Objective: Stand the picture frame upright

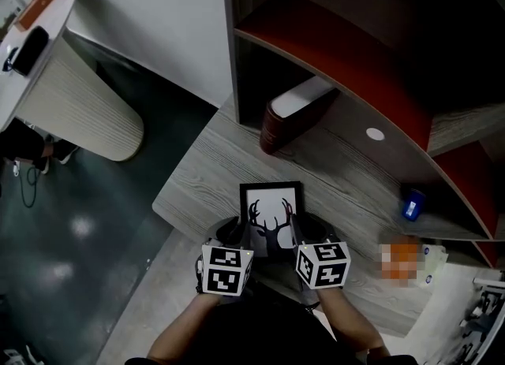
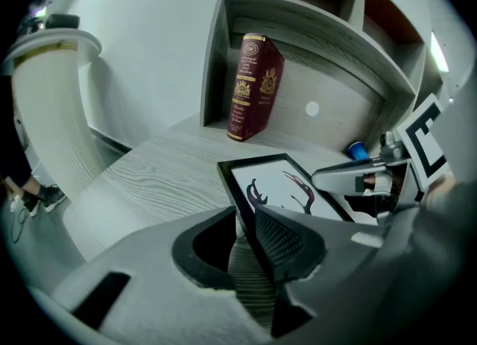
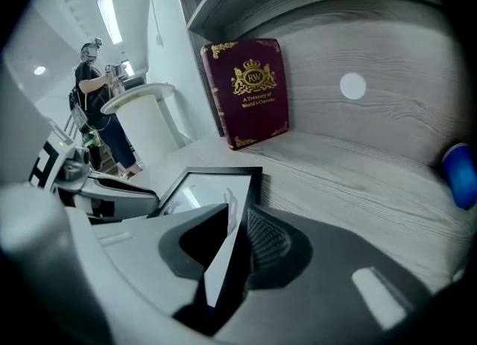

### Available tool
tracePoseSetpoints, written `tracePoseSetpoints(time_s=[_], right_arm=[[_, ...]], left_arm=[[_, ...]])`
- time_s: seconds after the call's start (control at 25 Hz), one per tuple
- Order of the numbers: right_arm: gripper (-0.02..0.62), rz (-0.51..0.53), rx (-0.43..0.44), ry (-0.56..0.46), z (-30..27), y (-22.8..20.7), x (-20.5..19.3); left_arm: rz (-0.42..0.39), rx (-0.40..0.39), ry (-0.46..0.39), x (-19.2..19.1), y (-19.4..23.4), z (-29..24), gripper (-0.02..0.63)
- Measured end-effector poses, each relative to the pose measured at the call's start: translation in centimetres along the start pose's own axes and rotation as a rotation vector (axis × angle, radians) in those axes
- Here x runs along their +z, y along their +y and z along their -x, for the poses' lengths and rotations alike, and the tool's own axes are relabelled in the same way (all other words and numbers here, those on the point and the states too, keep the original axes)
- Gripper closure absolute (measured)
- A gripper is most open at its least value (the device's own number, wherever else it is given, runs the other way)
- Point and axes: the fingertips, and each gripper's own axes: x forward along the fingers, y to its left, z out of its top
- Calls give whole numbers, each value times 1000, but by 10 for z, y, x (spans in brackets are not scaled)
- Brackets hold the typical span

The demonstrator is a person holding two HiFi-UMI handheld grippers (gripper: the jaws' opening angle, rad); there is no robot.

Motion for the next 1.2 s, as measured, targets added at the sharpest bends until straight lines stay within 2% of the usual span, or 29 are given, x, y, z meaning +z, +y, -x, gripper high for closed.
tracePoseSetpoints(time_s=[0.36,0.64,1.04,1.2], right_arm=[[487,18,-34,-27,-1,-4,8],[448,6,2,47,-12,-3,-6],[445,-15,3,45,-14,-2,-8],[442,-23,1,44,-14,-2,-9]], left_arm=[[37,-32,21,0,-3,-4,488],[63,-50,60,-8,-9,-9,454],[73,-63,70,-10,-12,-11,429],[68,-37,71,-10,-12,-12,434]])
